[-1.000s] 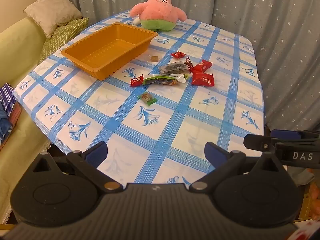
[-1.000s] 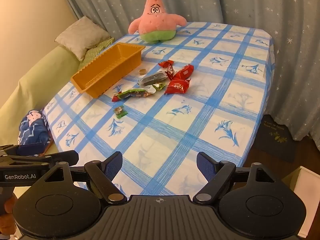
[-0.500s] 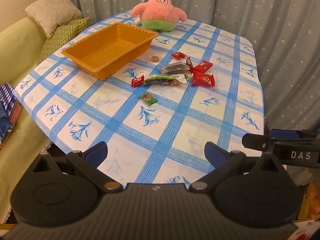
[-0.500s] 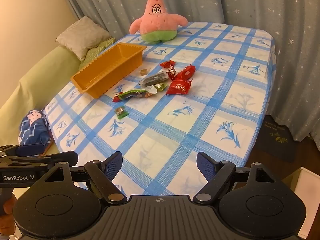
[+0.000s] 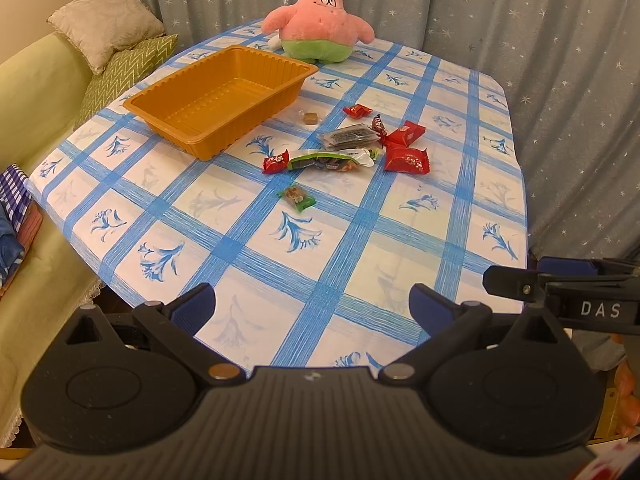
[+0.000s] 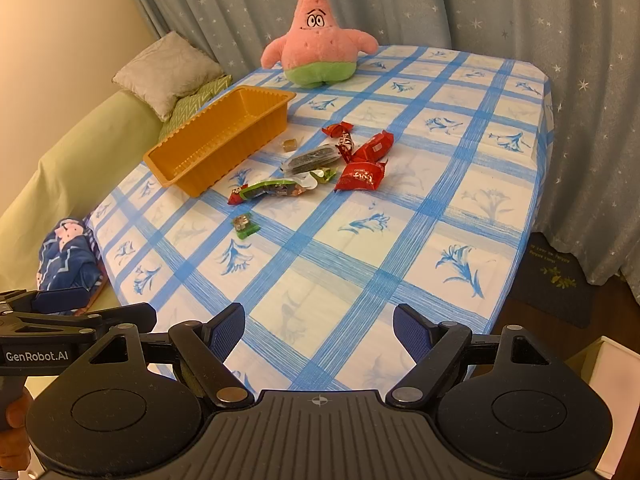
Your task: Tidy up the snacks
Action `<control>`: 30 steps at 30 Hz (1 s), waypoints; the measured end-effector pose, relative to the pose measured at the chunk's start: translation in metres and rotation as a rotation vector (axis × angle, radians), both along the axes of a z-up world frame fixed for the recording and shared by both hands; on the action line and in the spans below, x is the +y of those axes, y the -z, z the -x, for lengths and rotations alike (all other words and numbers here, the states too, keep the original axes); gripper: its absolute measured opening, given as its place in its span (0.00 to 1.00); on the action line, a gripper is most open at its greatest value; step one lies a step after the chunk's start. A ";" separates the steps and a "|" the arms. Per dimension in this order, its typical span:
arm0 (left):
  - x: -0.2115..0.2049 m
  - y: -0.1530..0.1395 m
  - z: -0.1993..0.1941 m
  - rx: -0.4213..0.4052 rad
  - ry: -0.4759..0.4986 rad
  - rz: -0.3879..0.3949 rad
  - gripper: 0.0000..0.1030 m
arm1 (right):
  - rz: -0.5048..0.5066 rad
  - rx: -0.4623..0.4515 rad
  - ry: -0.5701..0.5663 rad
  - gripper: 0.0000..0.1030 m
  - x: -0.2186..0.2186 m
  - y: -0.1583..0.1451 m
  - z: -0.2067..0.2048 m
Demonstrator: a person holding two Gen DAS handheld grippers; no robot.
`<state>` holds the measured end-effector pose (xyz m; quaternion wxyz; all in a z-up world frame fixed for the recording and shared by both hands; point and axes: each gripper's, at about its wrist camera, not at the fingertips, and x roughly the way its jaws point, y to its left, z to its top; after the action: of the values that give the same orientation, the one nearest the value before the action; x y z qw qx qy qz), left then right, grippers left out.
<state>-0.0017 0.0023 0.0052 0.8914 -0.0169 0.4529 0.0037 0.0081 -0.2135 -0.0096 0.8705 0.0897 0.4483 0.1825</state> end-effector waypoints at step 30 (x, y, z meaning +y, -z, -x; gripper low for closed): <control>0.001 -0.001 0.001 -0.002 -0.001 0.003 1.00 | 0.002 -0.004 -0.001 0.79 0.004 -0.001 -0.002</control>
<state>-0.0023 0.0032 0.0064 0.8918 -0.0185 0.4520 0.0033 0.0099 -0.2096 -0.0089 0.8714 0.0884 0.4468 0.1825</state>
